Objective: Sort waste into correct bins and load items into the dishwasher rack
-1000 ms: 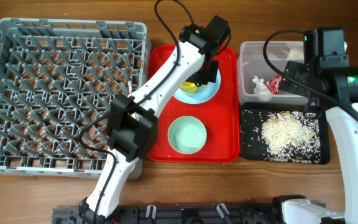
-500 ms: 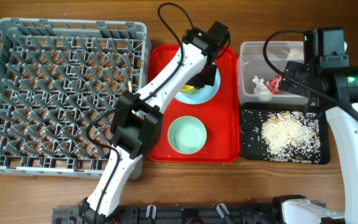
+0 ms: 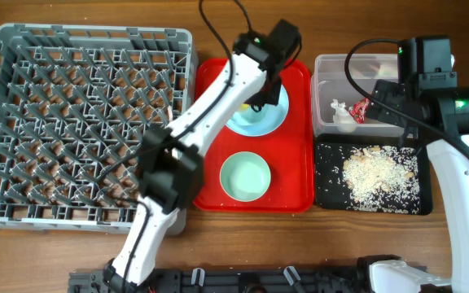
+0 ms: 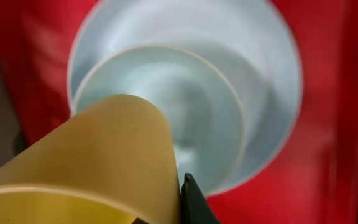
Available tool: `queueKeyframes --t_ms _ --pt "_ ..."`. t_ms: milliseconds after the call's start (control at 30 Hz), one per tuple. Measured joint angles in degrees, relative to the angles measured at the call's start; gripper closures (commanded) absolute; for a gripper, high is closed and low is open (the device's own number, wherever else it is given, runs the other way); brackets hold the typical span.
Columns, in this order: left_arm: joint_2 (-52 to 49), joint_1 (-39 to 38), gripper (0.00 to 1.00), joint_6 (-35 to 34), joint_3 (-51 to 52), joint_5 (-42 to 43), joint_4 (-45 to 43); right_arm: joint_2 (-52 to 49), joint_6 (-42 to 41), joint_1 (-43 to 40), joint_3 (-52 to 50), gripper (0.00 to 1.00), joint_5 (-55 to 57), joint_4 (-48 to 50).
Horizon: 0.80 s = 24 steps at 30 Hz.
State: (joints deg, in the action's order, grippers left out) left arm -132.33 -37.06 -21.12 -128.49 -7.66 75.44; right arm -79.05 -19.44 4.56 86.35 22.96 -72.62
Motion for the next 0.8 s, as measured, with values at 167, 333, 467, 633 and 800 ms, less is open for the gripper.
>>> queueKeyframes --t_ms 167,333,467,633,800 --pt "7.7 0.4 0.96 1.4 0.0 0.0 0.5 0.0 0.0 0.0 0.0 0.00 0.0 0.0" --pt "12.1 4.3 0.96 4.4 0.0 5.9 1.6 0.0 0.0 0.0 0.0 0.00 0.0 0.0" --pt "13.0 12.2 0.96 8.4 0.0 20.5 2.1 0.0 0.0 0.0 0.0 0.00 0.0 0.0" --pt "13.0 22.1 0.96 16.2 0.0 40.3 6.6 0.0 0.0 0.0 0.0 0.00 0.0 0.0" --pt "13.0 31.4 0.96 25.1 0.0 55.3 11.6 0.0 0.0 0.0 0.0 0.00 0.0 0.0"
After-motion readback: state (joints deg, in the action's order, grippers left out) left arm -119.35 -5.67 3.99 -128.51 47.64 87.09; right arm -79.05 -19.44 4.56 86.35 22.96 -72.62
